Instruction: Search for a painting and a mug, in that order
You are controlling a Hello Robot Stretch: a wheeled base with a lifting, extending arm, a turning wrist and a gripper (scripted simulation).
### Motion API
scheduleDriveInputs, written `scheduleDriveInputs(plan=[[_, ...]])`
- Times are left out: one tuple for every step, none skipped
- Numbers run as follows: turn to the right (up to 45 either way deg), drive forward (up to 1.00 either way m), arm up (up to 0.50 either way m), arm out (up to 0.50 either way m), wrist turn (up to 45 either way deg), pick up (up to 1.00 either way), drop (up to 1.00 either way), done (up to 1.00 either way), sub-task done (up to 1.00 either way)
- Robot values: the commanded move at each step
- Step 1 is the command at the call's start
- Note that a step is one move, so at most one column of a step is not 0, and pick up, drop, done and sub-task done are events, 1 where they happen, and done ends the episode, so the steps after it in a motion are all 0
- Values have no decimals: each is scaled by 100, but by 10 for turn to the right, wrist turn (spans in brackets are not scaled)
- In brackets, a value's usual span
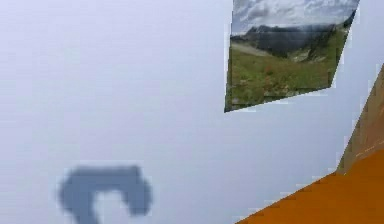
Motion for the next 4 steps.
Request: scheduleDriveInputs(plan=[[240,0,0,0,0,0,0,0,0],[0,0,0,0,0,0,0,0,100],[450,0,0,0,0,0,0,0,0],[450,0,0,0,0,0,0,0,0]])
